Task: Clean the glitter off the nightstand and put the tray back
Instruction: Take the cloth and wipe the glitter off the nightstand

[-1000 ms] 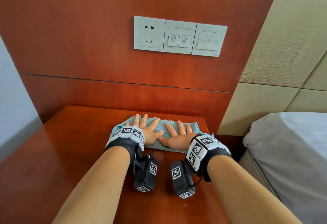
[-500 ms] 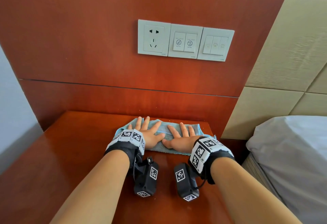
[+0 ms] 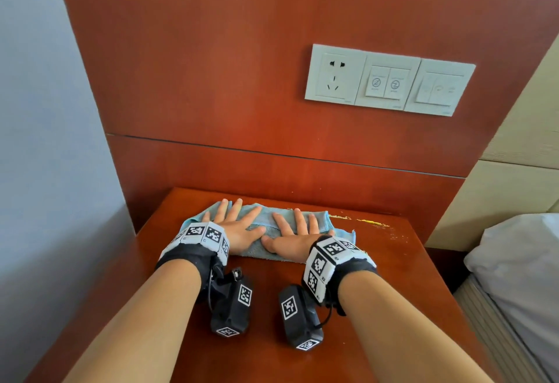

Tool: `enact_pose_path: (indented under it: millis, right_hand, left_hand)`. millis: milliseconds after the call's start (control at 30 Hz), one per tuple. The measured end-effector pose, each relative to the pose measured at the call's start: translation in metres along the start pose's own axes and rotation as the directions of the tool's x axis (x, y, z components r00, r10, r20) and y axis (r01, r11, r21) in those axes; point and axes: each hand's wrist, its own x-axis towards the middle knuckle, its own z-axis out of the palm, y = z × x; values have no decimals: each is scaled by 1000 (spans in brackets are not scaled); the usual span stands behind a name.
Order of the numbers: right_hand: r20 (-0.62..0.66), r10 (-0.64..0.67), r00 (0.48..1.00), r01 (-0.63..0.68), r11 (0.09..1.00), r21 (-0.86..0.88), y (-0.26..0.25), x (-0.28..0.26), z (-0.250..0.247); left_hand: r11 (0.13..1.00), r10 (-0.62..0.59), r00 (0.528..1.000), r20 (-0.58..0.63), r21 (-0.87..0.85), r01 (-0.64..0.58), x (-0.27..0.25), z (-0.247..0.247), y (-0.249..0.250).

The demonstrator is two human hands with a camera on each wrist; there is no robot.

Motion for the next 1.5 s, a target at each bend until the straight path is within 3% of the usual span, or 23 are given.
enact_pose_path:
  millis: [333, 733, 1000, 1167, 1500]
  right_hand:
    - [17, -81, 997, 81, 997, -12, -72, 9, 14]
    - [-1, -181, 983, 181, 982, -61, -80, 31, 12]
    - [69, -200, 977, 200, 980, 14, -71, 43, 1]
    - [49, -197, 979, 199, 980, -22, -45, 39, -4]
    - [-21, -61, 998, 62, 997, 50, 76, 32, -26]
  left_hand:
    - [994, -99, 995, -27, -44, 98, -4, -12, -73]
    - [976, -215, 974, -65, -37, 213, -2, -13, -72]
    - [974, -224, 973, -58, -31, 223, 6, -16, -72]
    - [976, -217, 972, -87, -23, 216, 10, -14, -46]
    - [998, -60, 995, -77, 16, 62, 20, 6, 81]
